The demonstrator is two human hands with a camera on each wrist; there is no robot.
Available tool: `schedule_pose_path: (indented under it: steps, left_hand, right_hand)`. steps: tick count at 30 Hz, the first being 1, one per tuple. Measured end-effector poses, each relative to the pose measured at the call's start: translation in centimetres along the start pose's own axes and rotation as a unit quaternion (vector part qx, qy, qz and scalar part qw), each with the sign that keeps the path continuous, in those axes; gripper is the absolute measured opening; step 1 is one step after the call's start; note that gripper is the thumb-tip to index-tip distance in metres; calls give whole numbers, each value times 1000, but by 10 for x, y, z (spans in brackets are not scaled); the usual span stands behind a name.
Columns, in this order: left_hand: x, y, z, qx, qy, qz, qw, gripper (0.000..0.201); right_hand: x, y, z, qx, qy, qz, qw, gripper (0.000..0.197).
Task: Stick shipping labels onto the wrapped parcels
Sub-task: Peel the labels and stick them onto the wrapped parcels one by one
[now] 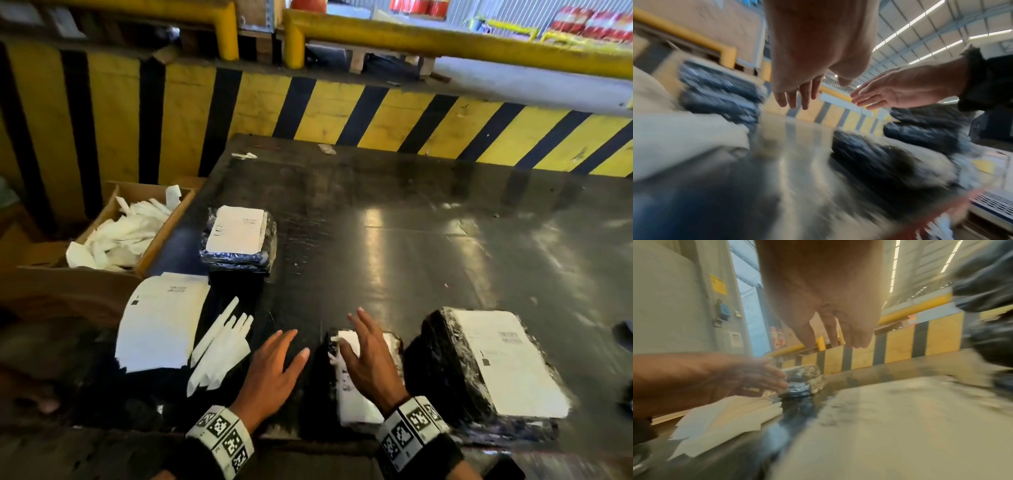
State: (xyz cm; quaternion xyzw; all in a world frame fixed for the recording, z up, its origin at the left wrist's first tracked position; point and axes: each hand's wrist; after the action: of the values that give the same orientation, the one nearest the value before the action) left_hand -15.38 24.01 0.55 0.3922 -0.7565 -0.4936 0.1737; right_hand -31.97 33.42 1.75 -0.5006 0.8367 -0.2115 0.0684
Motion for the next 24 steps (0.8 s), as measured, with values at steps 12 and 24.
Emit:
schedule_pose_path:
  steps: [12, 24]
  left_hand:
    - [33, -93, -204, 64, 254, 48, 964, 68]
    - [42, -139, -228, -26, 274, -82, 958, 24]
  right_hand:
    - [108, -194, 89, 82, -94, -158, 980, 51]
    - [115, -239, 145, 68, -185, -176, 965, 54]
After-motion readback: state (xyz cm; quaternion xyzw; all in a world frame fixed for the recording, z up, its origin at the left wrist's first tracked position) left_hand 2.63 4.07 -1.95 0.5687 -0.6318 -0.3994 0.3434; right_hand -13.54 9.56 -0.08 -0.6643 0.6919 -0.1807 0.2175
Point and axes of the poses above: each hand's wrist, its own x-axis towards the middle knuckle, its own z-axis out of the palm, y = z × x, and after that the axes turned 13 degrees about -x, right-handed
